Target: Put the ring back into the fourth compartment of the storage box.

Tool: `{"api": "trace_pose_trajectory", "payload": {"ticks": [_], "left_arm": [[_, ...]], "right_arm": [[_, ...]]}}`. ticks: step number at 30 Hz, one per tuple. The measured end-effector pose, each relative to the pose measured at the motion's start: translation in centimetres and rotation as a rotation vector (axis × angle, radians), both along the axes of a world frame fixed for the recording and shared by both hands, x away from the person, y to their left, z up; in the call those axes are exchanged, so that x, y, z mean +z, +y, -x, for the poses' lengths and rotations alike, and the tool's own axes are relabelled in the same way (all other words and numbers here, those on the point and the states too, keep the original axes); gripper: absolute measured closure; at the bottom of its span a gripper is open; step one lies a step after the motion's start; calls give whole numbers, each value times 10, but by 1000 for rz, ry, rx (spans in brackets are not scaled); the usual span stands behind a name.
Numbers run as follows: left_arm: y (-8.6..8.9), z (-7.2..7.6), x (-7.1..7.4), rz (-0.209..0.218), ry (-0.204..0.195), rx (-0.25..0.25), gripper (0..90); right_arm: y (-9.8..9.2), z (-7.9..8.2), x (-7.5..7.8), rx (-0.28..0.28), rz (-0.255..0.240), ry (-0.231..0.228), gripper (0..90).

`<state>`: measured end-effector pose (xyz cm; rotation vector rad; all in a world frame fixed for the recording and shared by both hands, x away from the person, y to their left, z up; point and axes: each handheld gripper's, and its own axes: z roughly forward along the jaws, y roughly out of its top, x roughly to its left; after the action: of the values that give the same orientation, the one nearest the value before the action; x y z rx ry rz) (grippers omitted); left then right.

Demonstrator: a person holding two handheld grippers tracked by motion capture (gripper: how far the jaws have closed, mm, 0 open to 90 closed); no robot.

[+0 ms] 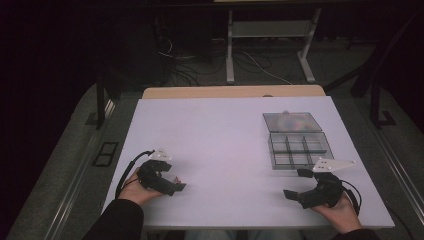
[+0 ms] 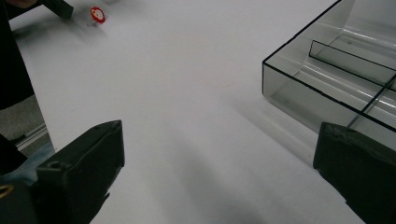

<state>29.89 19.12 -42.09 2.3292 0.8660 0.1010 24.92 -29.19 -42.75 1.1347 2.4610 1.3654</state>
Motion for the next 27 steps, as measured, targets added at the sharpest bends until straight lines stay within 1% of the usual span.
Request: {"api": "trace_pose_trajectory", "payload": {"ticks": [11, 16, 17, 19, 24, 27], "left_arm": [[1, -1, -3, -38, 13, -36, 243], [0, 0, -4, -50, 6, -59, 351], [0, 0, -4, -59, 6, -68, 372], [0, 0, -4, -57, 5, -63, 402], [-1, 0, -5, -66, 4, -68, 472], [-1, -1, -6, -71, 4, -67, 531]], "right_arm": [[0, 0, 0, 3, 3, 0, 14], [0, 0, 0, 2, 3, 0, 14], [0, 0, 0, 0, 3, 0, 14], [0, 0, 0, 0, 2, -1, 14], [0, 0, -1, 3, 5, 1, 14], [0, 0, -1, 3, 6, 1, 14]]}}
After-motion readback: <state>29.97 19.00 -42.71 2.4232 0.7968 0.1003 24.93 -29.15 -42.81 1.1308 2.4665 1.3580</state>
